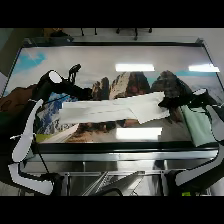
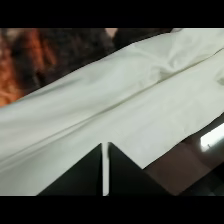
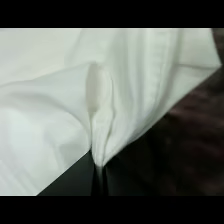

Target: Fold the shirts.

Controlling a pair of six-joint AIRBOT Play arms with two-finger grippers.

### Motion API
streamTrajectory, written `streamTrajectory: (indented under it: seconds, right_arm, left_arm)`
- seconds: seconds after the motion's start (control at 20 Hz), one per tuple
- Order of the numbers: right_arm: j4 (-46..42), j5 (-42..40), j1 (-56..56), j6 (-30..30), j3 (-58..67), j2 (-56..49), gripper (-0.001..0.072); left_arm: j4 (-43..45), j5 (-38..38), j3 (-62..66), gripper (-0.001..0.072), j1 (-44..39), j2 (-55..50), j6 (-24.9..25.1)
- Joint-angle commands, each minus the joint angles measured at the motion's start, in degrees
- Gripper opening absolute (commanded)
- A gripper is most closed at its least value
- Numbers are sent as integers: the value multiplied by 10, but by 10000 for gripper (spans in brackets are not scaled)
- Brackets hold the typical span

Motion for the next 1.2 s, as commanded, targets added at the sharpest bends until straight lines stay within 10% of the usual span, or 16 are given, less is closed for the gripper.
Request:
streamTrajectory:
  seconds: [0.0, 0.6, 1.15]
  right_arm:
    - [36, 75, 3, 24, 58, 24, 21]
    - [151, 261, 3, 136, 239, 163, 21]
    - [134, 224, 92, 171, 220, 151, 21]
  left_arm:
    - [-38, 46, 0, 15, -45, -27, 0]
    - [-193, 168, 166, 15, -257, -256, -5]
    - [-189, -153, 334, 12, -111, -195, -14]
